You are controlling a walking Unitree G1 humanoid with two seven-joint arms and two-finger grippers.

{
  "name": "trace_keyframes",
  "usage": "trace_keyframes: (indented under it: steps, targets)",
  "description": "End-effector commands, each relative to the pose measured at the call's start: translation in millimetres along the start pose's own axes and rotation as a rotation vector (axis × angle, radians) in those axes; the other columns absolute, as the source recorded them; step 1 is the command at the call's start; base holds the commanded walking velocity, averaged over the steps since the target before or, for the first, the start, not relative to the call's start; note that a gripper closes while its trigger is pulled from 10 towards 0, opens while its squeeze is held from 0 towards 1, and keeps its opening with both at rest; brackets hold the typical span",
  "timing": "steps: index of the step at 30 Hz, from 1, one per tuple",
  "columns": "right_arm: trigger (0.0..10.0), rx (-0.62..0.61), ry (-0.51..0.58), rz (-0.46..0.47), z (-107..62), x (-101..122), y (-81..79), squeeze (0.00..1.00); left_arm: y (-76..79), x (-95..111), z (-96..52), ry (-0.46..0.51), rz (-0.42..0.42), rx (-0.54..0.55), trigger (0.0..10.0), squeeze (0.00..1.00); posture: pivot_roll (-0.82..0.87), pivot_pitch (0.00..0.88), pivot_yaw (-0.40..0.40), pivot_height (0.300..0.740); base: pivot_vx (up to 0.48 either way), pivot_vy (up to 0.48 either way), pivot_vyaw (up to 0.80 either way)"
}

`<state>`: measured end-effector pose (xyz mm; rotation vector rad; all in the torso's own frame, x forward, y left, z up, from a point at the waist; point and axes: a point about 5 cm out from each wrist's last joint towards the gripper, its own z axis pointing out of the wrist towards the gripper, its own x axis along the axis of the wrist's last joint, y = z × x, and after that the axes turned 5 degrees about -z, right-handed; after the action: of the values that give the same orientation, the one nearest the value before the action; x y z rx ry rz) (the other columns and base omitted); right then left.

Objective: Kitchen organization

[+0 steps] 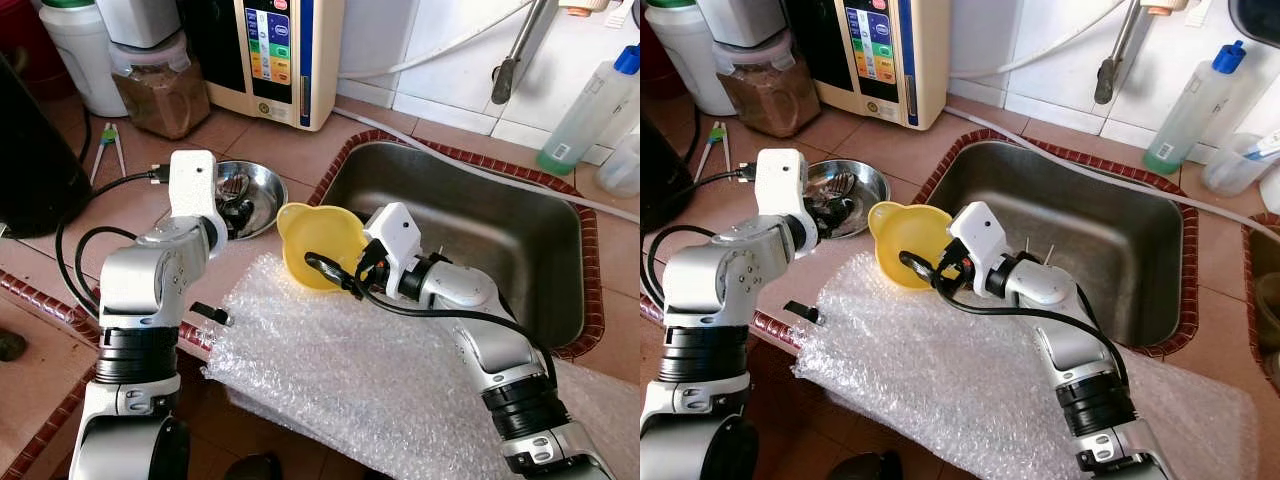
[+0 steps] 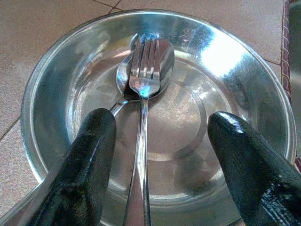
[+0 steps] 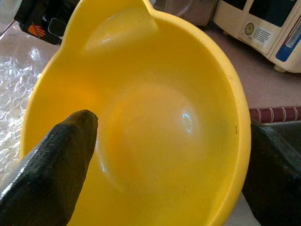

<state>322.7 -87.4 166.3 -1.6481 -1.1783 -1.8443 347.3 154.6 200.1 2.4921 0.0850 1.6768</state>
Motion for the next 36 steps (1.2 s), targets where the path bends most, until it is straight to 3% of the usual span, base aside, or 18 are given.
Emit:
trace_keyframes:
  steps: [1, 13, 14, 15, 17, 18, 32, 33, 34, 35, 36]
  targets:
    - [10.0, 0.021, -0.015, 0.0, 1.1, -3, -3.3, 0.0, 1.0, -4, 2.2, -0.03, 0.003, -0.008, 10.0, 1.0, 0.08, 0.132, -0.004, 0.74, 0.0, 0.0, 0.0]
    - [10.0, 0.02, -0.015, -0.001, 0.4, -4, -4.7, 0.0, -3.1, -16, 12.3, -0.092, -0.019, -0.032, 10.0, 1.0, 0.07, 0.133, 0.001, 0.74, 0.0, 0.0, 0.0]
    - [10.0, 0.02, -0.016, -0.002, 0.2, -4, -4.8, 0.0, -5.2, -20, 14.5, -0.106, -0.026, -0.03, 10.0, 0.89, 0.06, 0.131, 0.001, 0.74, 0.0, 0.0, 0.0]
    - [10.0, 0.019, -0.017, -0.003, -0.2, -4, -4.5, 0.0, -7.0, -22, 16.3, -0.112, -0.026, -0.029, 10.0, 0.89, 0.06, 0.132, 0.001, 0.74, 0.0, 0.0, 0.0]
    - [10.0, 0.018, -0.017, -0.004, -0.6, -4, -4.0, 0.0, -7.8, -22, 17.5, -0.115, -0.024, -0.032, 10.0, 0.25, 0.06, 0.132, 0.001, 0.74, 0.0, 0.0, 0.0]
    - [10.0, 0.018, -0.018, -0.004, -0.8, -4, -3.7, 0.0, -8.2, -22, 18.1, -0.117, -0.023, -0.034, 10.0, 0.0, 0.06, 0.131, 0.001, 0.74, 0.0, 0.0, 0.0]
    - [10.0, 0.01, -0.02, -0.003, -2.2, -4, -3.3, 0.0, -10.6, -14, 25.7, -0.131, 0.122, -0.125, 10.0, 0.0, 0.05, 0.137, 0.005, 0.74, 0.0, 0.0, 0.0]
    - [10.0, 0.01, -0.02, -0.004, -2.2, -4, -3.2, 0.0, -10.8, -14, 25.6, -0.131, 0.121, -0.127, 10.0, 0.15, 0.05, 0.138, 0.004, 0.74, 0.0, 0.0, 0.0]
    - [10.0, 0.01, -0.02, -0.004, -2.2, -4, -3.1, 0.0, -11.0, -14, 25.6, -0.132, 0.119, -0.129, 10.0, 0.15, 0.05, 0.138, 0.004, 0.74, 0.0, 0.0, 0.0]
    - [10.0, 0.01, -0.021, -0.004, -2.2, -4, -3.0, 0.0, -11.1, -14, 25.4, -0.133, 0.118, -0.134, 10.0, 1.0, 0.06, 0.138, 0.004, 0.74, 0.0, 0.0, 0.0]
    - [10.0, 0.01, -0.021, -0.003, -2.2, -4, -2.8, 0.0, -11.2, -14, 25.4, -0.135, 0.117, -0.138, 10.0, 1.0, 0.06, 0.138, 0.003, 0.74, 0.0, 0.0, 0.0]
